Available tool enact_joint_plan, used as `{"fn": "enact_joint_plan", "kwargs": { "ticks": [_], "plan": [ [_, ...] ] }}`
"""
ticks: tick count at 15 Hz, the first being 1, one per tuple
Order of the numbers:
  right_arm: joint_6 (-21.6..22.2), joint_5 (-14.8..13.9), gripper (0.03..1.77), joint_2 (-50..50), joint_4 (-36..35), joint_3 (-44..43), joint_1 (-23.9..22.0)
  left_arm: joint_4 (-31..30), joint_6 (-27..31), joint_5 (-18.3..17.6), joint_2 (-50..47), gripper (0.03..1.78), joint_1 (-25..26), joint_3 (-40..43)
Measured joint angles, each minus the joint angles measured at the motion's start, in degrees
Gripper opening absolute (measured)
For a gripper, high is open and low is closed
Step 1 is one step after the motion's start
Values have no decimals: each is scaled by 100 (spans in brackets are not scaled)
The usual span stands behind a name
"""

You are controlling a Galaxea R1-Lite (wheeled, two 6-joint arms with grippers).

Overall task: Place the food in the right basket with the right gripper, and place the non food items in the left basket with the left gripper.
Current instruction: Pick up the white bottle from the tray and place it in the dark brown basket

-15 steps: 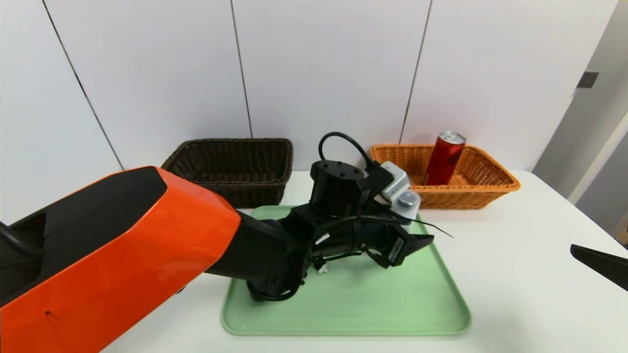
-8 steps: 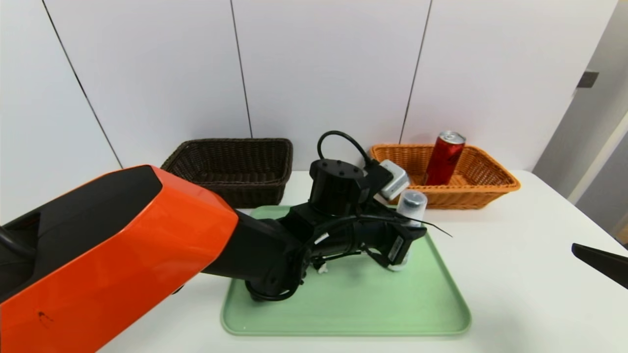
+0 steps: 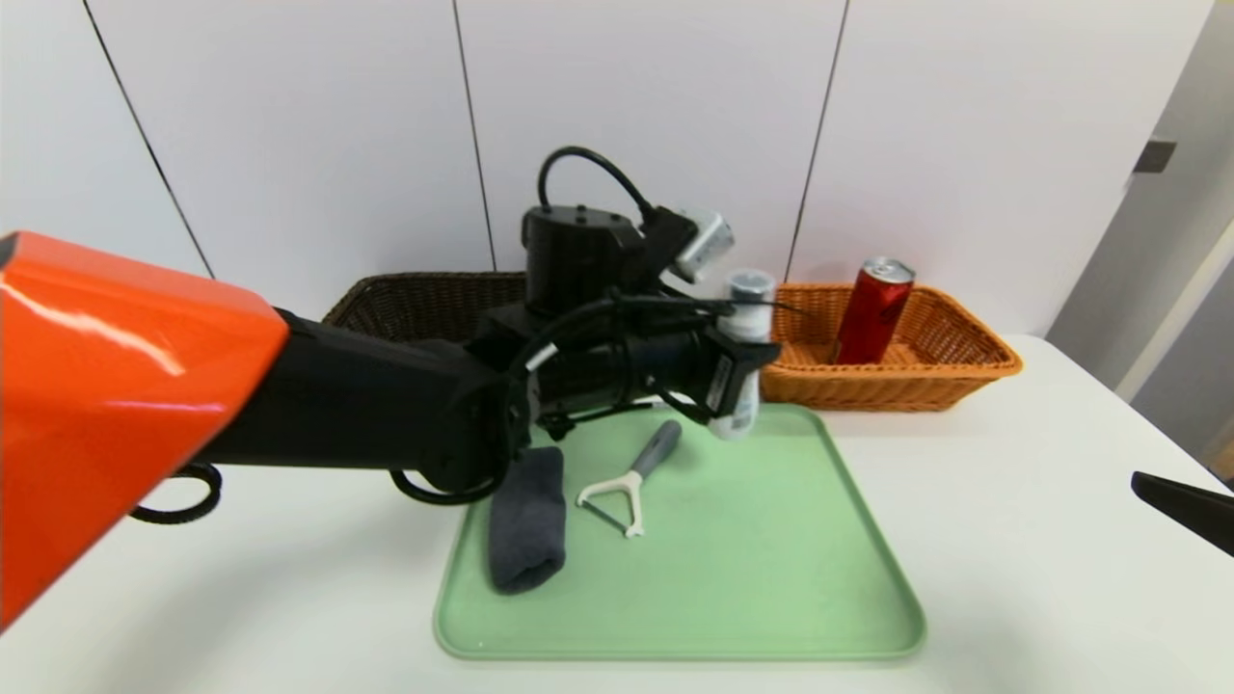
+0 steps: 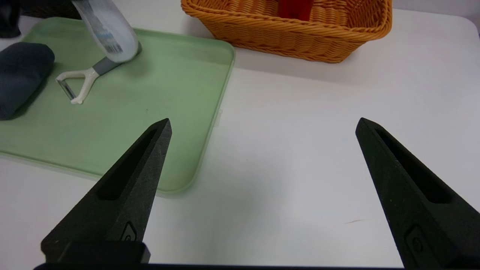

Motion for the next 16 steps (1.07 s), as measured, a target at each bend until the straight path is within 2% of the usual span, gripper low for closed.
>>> {"fn": "enact_joint_plan", "kwargs": {
  "ticks": [7,11,16],
  "plan": [
    [5,55,169,69,0,-96,11,1262,-17,-20,-625,64,1871,-944],
    [2,55,169,102,11,-124,11,1351,-4,-35,-642,64,2865,-1185],
    [2,52,169,152,9,-138,11,1367,11,-55,-491,64,3777,-1217]
  ]
}}
